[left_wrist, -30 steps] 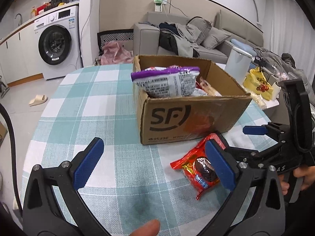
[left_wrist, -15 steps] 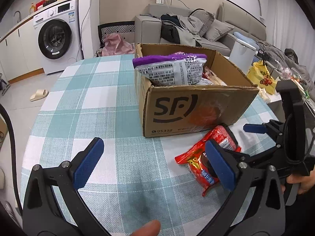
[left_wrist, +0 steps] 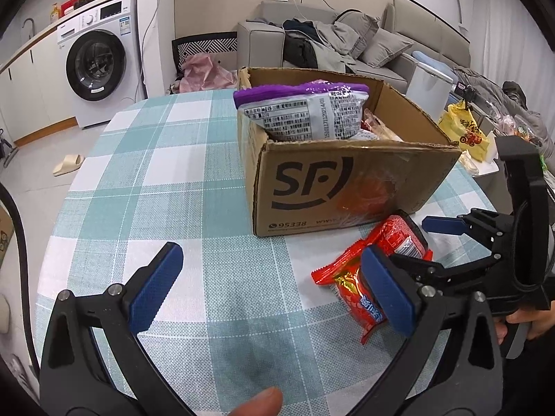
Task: Organize snacks
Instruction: 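Lower the right tool onto the red wafer pack and close it, then lower the left tool onto the red cookie pack and close it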
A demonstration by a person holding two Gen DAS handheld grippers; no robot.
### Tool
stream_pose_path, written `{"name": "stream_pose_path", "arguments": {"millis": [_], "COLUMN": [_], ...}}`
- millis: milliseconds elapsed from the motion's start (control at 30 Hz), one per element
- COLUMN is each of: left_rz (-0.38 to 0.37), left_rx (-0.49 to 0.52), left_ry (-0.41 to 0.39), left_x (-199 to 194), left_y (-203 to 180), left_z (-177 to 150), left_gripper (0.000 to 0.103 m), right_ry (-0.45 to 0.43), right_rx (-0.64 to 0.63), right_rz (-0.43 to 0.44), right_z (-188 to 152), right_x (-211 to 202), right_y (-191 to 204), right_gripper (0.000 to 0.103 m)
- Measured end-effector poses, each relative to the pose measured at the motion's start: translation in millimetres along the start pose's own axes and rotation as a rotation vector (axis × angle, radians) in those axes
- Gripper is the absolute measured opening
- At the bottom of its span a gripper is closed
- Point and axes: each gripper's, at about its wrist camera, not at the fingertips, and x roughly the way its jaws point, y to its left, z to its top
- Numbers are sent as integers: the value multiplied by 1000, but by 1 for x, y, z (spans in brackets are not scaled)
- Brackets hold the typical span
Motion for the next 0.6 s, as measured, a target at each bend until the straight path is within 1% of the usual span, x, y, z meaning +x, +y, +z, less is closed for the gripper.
{"name": "stream_pose_path", "arguments": {"millis": [67, 133, 167, 233, 267, 300, 433, 600], "left_rz": [1, -1, -1, 3, 4, 5, 2, -12], "left_rx": [3, 4, 8, 14, 16, 15, 10, 17], "left_ry": [3, 12, 19, 28, 34, 39, 60, 78], "left_x": [1, 3, 5, 8, 10, 11, 16, 21], "left_y": [-1, -2, -3, -4, -5, -6, -7, -13], "left_z": [-1, -2, -3, -4, -5, -5, -7, -11], "left_gripper": [102, 102, 102, 102, 102, 102, 102, 102], "right_ry": [-3, -7, -10, -12, -14, -19, -21, -24], "right_rx": [-7, -23, -37, -55, -60, -63, -64, -101], "right_rz": [6, 15, 23, 40, 53, 53, 79, 63], "right_z": [-1, -1, -2, -2, -2, -2, -3, -4], "right_x": [-2, -4, -4, -5, -5, -6, -10, -21], "right_y": [1, 5, 9, 14, 15, 17, 15, 7], "right_gripper": [76, 67, 64, 51, 49, 46, 45, 45]}}
